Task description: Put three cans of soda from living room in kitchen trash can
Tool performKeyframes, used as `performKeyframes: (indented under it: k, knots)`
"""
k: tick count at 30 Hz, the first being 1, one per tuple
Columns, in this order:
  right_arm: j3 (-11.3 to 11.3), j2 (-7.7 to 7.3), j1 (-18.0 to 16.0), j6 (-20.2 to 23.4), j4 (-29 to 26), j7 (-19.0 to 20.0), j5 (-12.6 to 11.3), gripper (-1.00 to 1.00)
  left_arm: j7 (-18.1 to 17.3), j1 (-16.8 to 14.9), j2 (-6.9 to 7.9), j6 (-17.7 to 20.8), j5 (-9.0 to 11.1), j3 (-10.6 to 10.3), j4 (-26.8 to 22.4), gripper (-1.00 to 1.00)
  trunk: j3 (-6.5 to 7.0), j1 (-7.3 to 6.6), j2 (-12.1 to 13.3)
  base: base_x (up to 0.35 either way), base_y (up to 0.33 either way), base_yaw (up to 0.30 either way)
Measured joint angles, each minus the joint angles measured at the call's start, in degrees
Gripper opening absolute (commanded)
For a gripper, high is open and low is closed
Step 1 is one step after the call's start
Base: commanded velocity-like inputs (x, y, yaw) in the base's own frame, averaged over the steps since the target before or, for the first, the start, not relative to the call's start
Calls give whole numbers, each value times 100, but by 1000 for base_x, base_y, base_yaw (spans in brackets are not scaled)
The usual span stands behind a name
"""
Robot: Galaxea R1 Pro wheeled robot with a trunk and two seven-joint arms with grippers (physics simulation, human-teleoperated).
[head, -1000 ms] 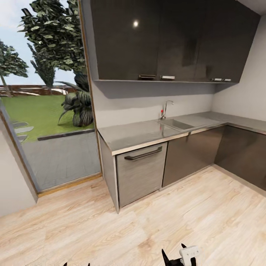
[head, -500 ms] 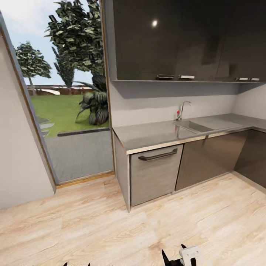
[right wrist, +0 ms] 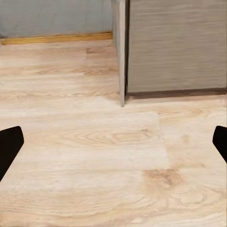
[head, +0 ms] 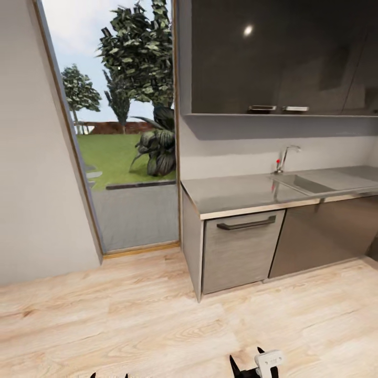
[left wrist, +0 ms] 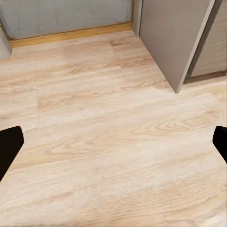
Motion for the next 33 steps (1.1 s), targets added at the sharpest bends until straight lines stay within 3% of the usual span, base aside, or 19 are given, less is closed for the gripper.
performKeyframes:
  k: [33]
  knots:
    - [10,84,-3,0,47,-6,0,100,8,0,3,-1,8,-8,-2,100,0,0,0,0,0,259]
